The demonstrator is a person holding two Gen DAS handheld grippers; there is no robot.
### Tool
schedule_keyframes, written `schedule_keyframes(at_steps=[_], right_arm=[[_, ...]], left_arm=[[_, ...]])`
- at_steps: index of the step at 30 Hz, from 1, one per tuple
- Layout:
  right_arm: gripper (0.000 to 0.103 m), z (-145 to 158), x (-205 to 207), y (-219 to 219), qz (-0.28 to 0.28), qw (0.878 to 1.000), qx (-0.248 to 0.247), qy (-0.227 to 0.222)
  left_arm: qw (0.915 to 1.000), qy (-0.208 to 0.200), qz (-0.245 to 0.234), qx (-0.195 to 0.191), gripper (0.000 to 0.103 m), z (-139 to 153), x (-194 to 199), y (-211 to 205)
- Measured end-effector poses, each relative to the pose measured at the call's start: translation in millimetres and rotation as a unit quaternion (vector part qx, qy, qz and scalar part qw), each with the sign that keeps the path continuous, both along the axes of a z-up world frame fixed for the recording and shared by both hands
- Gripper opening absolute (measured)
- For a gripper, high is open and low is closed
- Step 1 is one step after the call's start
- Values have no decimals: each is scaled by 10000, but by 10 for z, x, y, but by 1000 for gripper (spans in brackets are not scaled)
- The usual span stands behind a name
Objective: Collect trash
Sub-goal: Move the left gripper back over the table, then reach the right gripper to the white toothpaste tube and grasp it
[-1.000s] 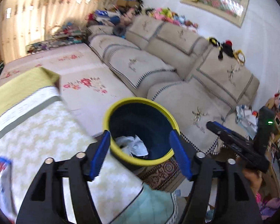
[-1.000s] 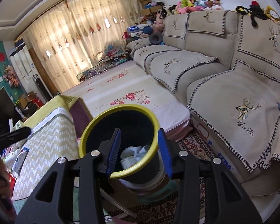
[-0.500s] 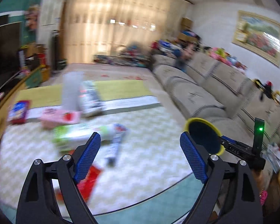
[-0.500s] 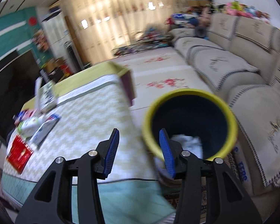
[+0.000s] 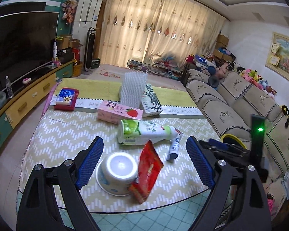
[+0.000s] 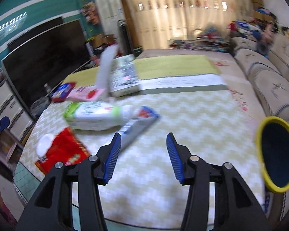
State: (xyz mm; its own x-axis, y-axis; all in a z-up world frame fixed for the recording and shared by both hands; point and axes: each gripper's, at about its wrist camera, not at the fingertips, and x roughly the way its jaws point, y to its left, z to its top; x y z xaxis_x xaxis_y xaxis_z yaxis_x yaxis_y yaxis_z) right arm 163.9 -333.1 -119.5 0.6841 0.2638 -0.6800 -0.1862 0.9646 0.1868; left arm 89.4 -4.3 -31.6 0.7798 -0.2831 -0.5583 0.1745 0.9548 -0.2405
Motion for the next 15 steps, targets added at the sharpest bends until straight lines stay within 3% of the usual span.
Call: schedule_keyframes(at_steps=[5, 15], right_arm=[[48, -111, 276, 375, -26, 9995, -268, 184], [52, -382, 427, 618, -45, 9958, -776, 493]], left_arm=[[10000, 41, 1, -28, 87, -49, -2, 61], [9999, 128, -37, -74, 87, -132, 27, 64]])
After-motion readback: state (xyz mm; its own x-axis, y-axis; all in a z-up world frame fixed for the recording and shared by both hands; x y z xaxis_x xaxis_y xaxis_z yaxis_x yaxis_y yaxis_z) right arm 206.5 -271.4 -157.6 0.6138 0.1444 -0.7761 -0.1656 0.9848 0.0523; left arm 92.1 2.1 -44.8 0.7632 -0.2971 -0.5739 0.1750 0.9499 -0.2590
